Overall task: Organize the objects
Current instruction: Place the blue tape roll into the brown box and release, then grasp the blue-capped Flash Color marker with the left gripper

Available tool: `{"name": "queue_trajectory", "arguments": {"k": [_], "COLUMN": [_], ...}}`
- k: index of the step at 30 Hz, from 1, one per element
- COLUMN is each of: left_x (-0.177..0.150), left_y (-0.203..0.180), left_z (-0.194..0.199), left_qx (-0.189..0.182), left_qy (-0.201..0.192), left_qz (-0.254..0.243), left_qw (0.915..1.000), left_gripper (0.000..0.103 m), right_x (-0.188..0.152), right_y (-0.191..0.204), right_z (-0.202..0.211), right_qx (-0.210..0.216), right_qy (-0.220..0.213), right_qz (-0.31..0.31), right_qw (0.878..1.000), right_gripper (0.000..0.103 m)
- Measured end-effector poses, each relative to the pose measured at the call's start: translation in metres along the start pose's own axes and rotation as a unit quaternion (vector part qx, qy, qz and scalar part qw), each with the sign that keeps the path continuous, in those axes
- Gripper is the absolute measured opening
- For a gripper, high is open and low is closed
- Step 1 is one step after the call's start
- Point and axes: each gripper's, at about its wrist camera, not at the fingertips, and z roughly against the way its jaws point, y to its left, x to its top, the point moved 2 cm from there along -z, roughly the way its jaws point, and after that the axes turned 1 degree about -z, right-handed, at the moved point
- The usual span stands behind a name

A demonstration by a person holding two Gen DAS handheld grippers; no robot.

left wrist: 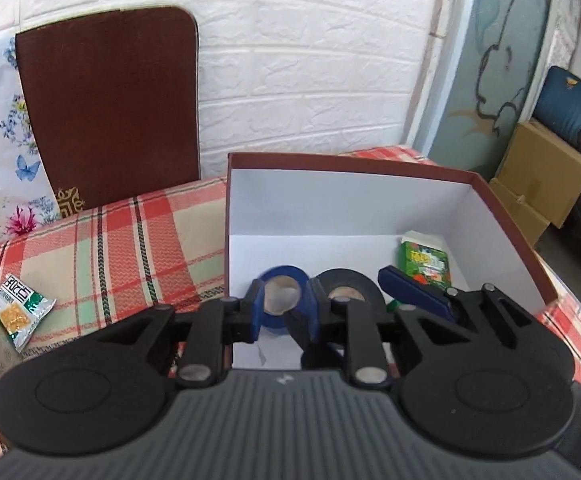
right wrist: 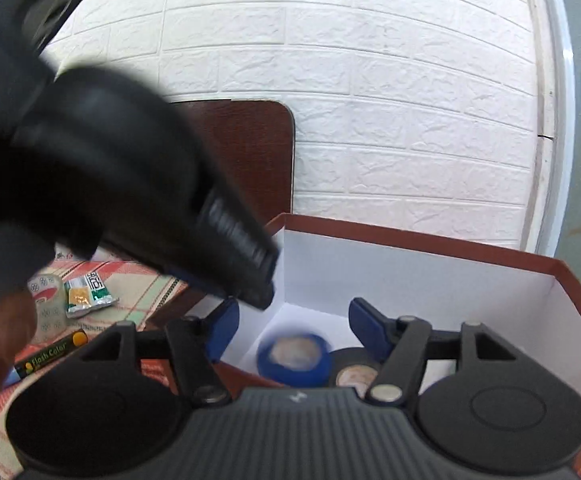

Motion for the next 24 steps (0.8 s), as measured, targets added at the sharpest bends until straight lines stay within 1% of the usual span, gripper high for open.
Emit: {"name": "queue_trajectory", "arguments": {"k": [1, 2, 4, 6, 9, 13, 14, 15, 16, 17, 20, 21, 22, 23, 24], "left_x": [-0.003, -0.006, -0.015, -0.024, -0.043, -0.076, -0.085, -0.096, -0.107, -0.119, -0.151, -0.162, -0.172, -0.179, -0.184], "left_y": [0.000, 0.001, 0.003, 0.004, 0.015, 0.046, 0.056, 0.068, 0.081, 0.095, 0.140, 0.154, 0.168, 0.177, 0.184], "left_z": [0.007, 0.014, 0.031, 0.042, 0.056, 0.064, 0.066, 0.067, 0.069, 0.071, 0.079, 0.083, 0.090, 0.099, 0.107], "left_qx": [-0.002, -0.008, -0.017, -0.005, -0.003, 0.027, 0.037, 0.051, 0.068, 0.086, 0.140, 0.155, 0.166, 0.172, 0.183], "left_qy": [-0.006, -0.012, -0.023, -0.031, -0.030, -0.007, 0.001, 0.009, 0.016, 0.024, 0.048, 0.051, 0.046, 0.030, 0.019], "left_qz": [-0.001, 0.001, 0.003, -0.006, 0.004, 0.022, 0.027, 0.033, 0.040, 0.048, 0.090, 0.107, 0.124, 0.133, 0.138], "left_qw": [1.0000, 0.9999, 0.9996, 0.9995, 0.9995, 0.9994, 0.9990, 0.9981, 0.9967, 0.9948, 0.9849, 0.9808, 0.9773, 0.9757, 0.9732], "left_gripper": [0.035, 0.036, 0.037, 0.037, 0.037, 0.037, 0.037, 0.037, 0.037, 0.037, 0.037, 0.036, 0.036, 0.036, 0.036], "right_x": [-0.003, -0.005, -0.010, -0.016, -0.027, -0.037, -0.047, -0.051, -0.054, -0.056, -0.071, -0.070, -0.071, -0.074, -0.073], "right_y": [0.000, -0.001, 0.002, 0.002, 0.014, 0.038, 0.046, 0.050, 0.058, 0.065, 0.082, 0.089, 0.096, 0.103, 0.111], "right_z": [0.005, 0.012, 0.027, 0.044, 0.059, 0.057, 0.070, 0.068, 0.062, 0.057, 0.052, 0.046, 0.043, 0.042, 0.037], "right_qx": [0.002, 0.004, 0.005, 0.002, -0.002, 0.030, 0.039, 0.051, 0.063, 0.074, 0.096, 0.104, 0.115, 0.126, 0.135], "right_qy": [-0.004, -0.009, -0.025, -0.040, -0.044, 0.001, 0.014, 0.029, 0.045, 0.060, 0.094, 0.106, 0.119, 0.130, 0.138], "right_qz": [-0.003, -0.009, -0.016, -0.011, 0.001, 0.003, 0.002, 0.001, 0.001, 0.002, 0.012, 0.015, 0.017, 0.020, 0.023], "right_qw": [1.000, 1.000, 1.000, 0.999, 0.999, 1.000, 0.999, 0.998, 0.997, 0.995, 0.991, 0.989, 0.986, 0.983, 0.981], "right_gripper": [0.064, 0.064, 0.065, 0.068, 0.069, 0.070, 0.070, 0.072, 0.079, 0.083, 0.084, 0.084, 0.083, 0.082, 0.078]}}
